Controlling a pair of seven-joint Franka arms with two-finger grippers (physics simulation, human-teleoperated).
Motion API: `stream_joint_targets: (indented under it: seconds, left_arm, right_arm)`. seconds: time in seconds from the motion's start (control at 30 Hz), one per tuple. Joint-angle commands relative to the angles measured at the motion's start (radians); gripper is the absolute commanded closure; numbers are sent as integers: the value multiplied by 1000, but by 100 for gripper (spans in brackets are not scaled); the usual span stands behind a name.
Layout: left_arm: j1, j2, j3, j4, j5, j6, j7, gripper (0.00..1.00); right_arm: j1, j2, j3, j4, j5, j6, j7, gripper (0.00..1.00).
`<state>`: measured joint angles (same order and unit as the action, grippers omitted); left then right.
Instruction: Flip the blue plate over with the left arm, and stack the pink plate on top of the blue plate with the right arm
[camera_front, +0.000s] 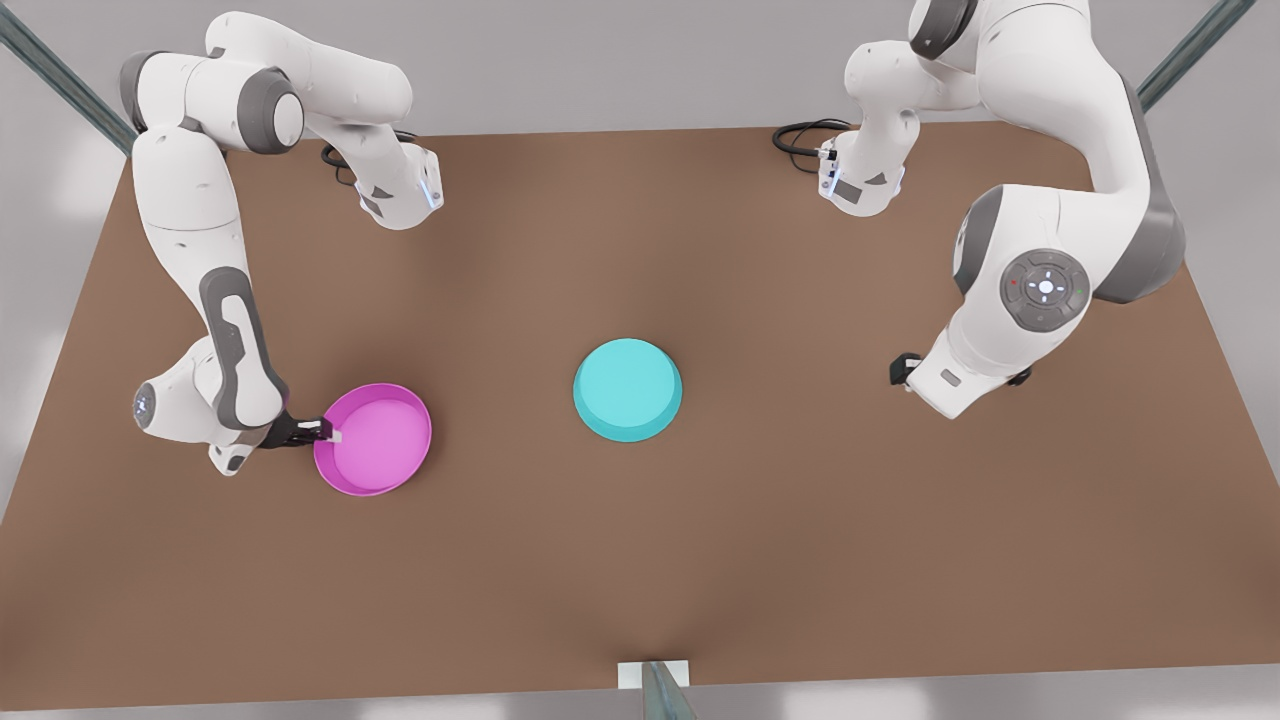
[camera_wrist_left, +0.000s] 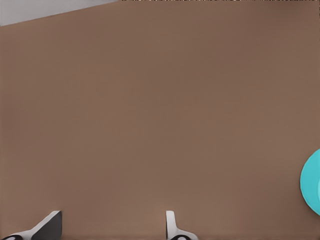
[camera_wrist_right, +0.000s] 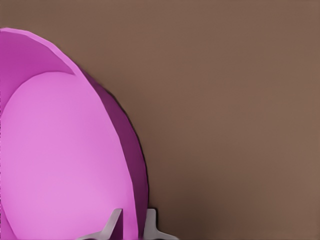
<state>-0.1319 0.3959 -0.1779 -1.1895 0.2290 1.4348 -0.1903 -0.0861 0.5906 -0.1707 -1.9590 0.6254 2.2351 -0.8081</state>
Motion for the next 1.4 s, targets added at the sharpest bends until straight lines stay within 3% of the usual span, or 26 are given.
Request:
stream_joint_targets:
  seconds: [0.0,0.03,0.43,0.6,0.8,0.97,1.0,1.13,1.37]
  left_arm:
    - [0,0,0,-1,1,-1,0,0]
    - [0,0,0,1,0,-1,0,0]
    - [-3,-2,0,1,1,-1,0,0]
    - [-3,0,0,1,1,-1,0,0]
    - [-5,0,2,1,29,1,0,0]
    - [-5,4,2,1,29,1,0,0]
    - [-5,6,2,1,29,3,0,0]
    - [-5,9,2,1,29,4,2,0]
    - [-3,15,2,1,29,10,2,0]
  right_arm:
    - [-1,0,-1,0,0,0,0,75]
    - [0,0,-1,-1,0,0,0,79]
    - [14,-41,3,3,0,-46,26,79]
    - [97,-63,16,12,56,-89,127,79]
    - [98,-141,117,-3,56,-124,290,79]
    - [255,-241,129,-75,59,-104,368,79]
    - [316,-244,131,-93,62,-29,414,79]
    - [483,-244,131,-92,108,64,581,79]
    - [605,-179,131,-97,194,176,607,79]
